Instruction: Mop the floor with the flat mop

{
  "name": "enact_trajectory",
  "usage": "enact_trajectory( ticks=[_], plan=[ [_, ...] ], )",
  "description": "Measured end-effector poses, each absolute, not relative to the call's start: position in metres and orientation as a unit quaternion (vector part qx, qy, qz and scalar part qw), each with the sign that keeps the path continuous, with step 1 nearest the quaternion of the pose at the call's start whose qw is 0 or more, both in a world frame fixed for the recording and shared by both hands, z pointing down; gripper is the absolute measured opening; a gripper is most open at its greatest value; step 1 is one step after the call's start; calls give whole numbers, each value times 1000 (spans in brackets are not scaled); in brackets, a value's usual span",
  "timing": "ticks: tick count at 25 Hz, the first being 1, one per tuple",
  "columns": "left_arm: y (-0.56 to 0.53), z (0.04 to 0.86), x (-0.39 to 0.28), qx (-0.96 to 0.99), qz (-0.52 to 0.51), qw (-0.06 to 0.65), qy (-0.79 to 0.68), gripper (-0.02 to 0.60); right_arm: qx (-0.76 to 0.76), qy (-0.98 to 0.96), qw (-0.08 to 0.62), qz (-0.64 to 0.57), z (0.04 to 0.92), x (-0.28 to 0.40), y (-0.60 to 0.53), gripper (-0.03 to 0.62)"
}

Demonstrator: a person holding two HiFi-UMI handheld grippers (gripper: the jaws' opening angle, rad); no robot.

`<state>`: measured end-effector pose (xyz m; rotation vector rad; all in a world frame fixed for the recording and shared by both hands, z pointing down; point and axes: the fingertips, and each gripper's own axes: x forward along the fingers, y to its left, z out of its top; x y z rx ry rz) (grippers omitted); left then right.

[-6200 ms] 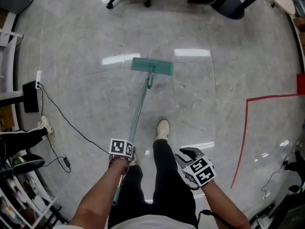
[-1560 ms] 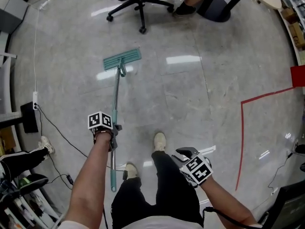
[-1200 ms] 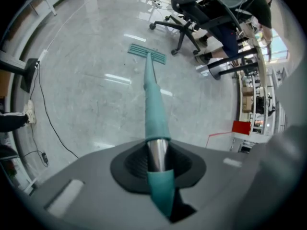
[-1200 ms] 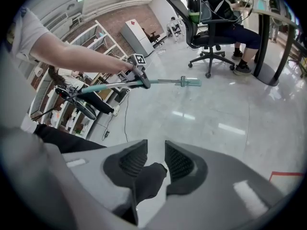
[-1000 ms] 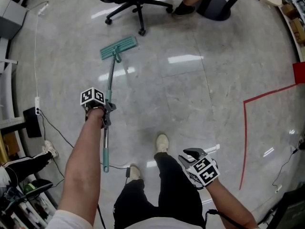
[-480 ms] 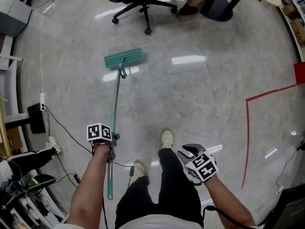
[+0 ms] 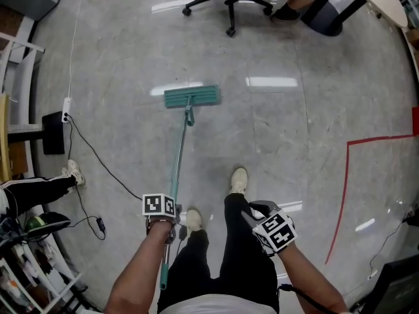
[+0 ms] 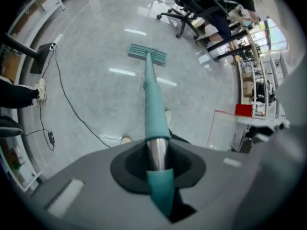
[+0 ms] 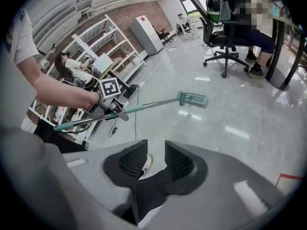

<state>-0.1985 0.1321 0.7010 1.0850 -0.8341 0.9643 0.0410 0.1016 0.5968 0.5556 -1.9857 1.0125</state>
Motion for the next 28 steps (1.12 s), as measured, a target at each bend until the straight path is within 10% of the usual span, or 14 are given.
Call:
enact_trajectory(
  ticks=[28],
  plan=[
    [73,749,-191,488,423,666,-374,71,200,-779,436,404,596,68,82,112]
  ],
)
